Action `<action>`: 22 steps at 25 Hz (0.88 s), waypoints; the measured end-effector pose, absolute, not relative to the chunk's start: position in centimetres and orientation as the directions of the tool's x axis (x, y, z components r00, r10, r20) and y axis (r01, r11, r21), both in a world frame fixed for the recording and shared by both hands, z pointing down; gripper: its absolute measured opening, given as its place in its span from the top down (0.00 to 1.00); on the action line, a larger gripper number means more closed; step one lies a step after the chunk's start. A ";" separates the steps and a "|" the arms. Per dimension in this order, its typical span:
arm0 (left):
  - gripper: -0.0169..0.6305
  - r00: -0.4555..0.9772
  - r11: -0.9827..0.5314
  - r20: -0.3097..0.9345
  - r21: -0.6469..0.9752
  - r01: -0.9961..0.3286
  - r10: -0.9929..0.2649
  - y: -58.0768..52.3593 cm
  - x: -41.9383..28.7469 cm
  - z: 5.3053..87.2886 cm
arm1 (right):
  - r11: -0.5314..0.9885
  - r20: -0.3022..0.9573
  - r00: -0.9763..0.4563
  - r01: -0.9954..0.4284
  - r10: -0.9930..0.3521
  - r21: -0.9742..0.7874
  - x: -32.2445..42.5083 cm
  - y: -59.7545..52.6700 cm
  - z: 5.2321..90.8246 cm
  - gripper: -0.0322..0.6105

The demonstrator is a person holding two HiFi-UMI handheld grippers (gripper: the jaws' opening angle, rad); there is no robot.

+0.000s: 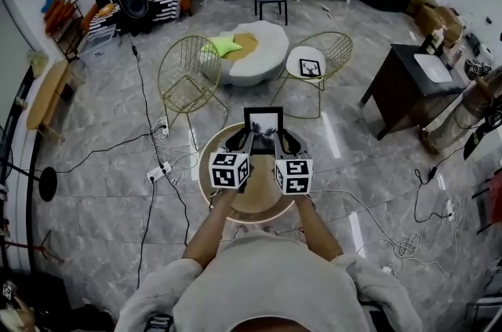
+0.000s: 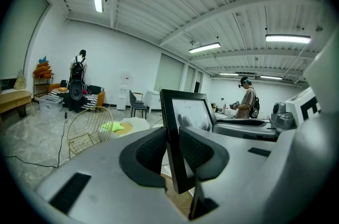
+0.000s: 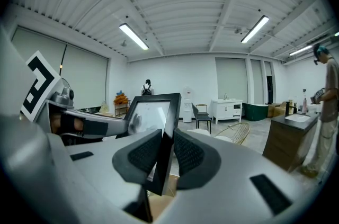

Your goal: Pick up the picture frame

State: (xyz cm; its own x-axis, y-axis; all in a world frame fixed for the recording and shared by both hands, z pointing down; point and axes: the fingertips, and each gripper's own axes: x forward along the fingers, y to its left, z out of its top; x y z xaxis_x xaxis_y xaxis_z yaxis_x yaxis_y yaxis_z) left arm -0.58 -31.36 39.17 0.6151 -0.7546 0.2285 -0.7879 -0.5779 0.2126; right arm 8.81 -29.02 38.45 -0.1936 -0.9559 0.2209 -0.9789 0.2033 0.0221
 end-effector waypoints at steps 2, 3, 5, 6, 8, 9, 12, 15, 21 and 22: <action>0.86 0.615 -0.578 0.231 0.213 -0.788 -0.754 -31.5 -0.7 39.3 | 0.203 0.223 -0.194 -0.979 -0.955 0.019 8.7 -29.2 38.6 0.84; 0.86 0.615 -0.578 0.233 0.213 -0.788 -0.753 -31.6 -0.8 39.3 | 0.204 0.225 -0.195 -0.979 -0.955 0.018 8.6 -29.3 38.6 0.84; 0.86 0.614 -0.577 0.236 0.212 -0.789 -0.753 -31.7 -0.9 39.4 | 0.209 0.227 -0.199 -0.978 -0.953 0.019 8.5 -29.5 38.7 0.84; 0.86 0.614 -0.576 0.236 0.213 -0.789 -0.753 -31.8 -0.9 39.4 | 0.211 0.227 -0.201 -0.977 -0.953 0.021 8.5 -29.6 38.7 0.84; 0.86 0.613 -0.574 0.238 0.216 -0.790 -0.754 -31.9 -0.9 39.5 | 0.212 0.231 -0.202 -0.977 -0.952 0.022 8.5 -29.7 38.8 0.84; 0.86 0.613 -0.574 0.240 0.216 -0.790 -0.753 -31.9 -0.8 39.5 | 0.213 0.233 -0.202 -0.977 -0.951 0.022 8.6 -29.7 38.8 0.84; 0.86 0.614 -0.573 0.242 0.221 -0.789 -0.751 -32.1 -0.8 39.8 | 0.213 0.238 -0.201 -0.977 -0.950 0.025 8.6 -29.9 39.0 0.84; 0.86 0.615 -0.574 0.246 0.224 -0.788 -0.749 -32.2 -0.9 40.1 | 0.212 0.241 -0.199 -0.977 -0.950 0.027 8.5 -30.0 39.3 0.84; 0.86 0.620 -0.579 0.248 0.223 -0.784 -0.744 -32.4 -0.8 40.2 | 0.206 0.242 -0.193 -0.978 -0.951 0.028 8.5 -30.1 39.4 0.84; 0.86 0.621 -0.580 0.248 0.223 -0.784 -0.744 -32.5 -0.8 40.2 | 0.205 0.241 -0.193 -0.978 -0.951 0.029 8.5 -30.2 39.3 0.84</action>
